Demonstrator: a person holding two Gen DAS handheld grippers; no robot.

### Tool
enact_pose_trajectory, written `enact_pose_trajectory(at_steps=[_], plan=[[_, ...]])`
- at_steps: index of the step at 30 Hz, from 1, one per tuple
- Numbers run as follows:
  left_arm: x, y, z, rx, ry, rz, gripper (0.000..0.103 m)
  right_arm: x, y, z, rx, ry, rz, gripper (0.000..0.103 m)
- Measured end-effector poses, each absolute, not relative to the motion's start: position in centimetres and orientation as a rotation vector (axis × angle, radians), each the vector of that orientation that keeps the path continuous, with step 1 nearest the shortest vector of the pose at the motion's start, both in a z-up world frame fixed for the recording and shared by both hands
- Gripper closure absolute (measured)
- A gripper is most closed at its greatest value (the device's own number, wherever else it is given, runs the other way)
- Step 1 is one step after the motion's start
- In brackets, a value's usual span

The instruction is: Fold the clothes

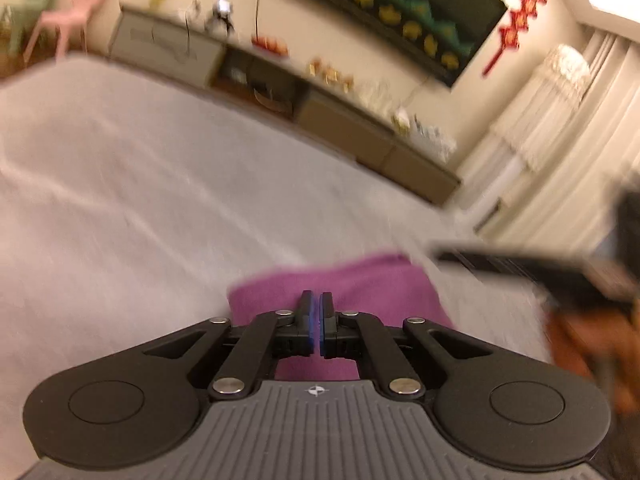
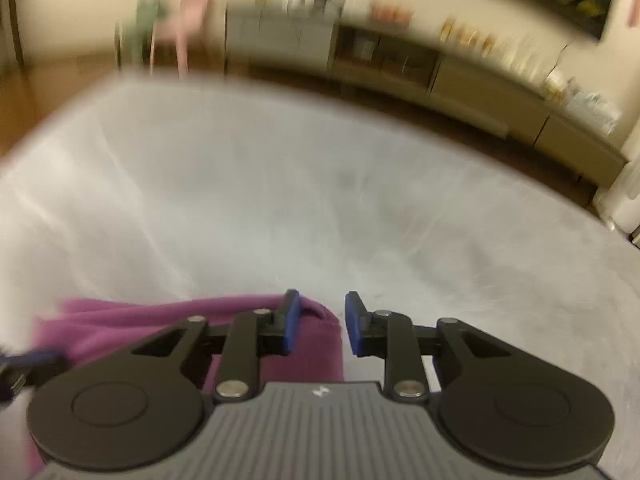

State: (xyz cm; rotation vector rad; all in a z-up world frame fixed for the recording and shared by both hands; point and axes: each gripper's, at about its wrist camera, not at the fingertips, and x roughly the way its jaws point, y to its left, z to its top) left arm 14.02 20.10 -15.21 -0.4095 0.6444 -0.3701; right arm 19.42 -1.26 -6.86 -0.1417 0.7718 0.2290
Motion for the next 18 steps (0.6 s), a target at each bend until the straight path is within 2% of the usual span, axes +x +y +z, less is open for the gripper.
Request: enact_pose_trajectory(at_steps=[2, 4, 6, 9, 11, 15, 16, 18], plan=[[14.4, 19.9, -15.6, -0.378, 0.654, -0.332, 0.102, 14.1, -1.0, -6.7, -0.102, 0.734, 0.333, 0.079], [14.7, 19.1, -16.1, -0.333, 0.665, -0.3, 0.098, 9.4, -0.2, -8.0, -0.094, 0.75, 0.454, 0.08], [14.9, 18.6, -16.3, -0.32, 0.677, -0.278, 0.097, 7.3, 0.7, -11.2, -0.169, 0.819, 0.537, 0.081], [14.4, 18.1, -16.4, -0.357, 0.706, -0.268, 0.097, 8.4, -1.5, -12.8, -0.206, 0.813, 0.511, 0.078], [13.6, 16.7, -16.3, -0.345, 0.721, -0.281, 0.097, 10.4, -3.4, -12.8, -0.305, 0.798, 0.363, 0.103], [12.2, 14.4, -16.3, -0.34, 0.751, -0.344, 0.096, 14.6, -8.9, -14.2, -0.346, 0.816, 0.151, 0.103], [12.2, 14.5, -16.3, -0.349, 0.754, -0.345, 0.096, 14.1, -9.7, -13.3, -0.314, 0.799, 0.115, 0.096], [12.5, 15.0, -16.6, -0.385, 0.763, -0.347, 0.096, 11.9, -10.3, -11.0, -0.224, 0.753, 0.12, 0.093]])
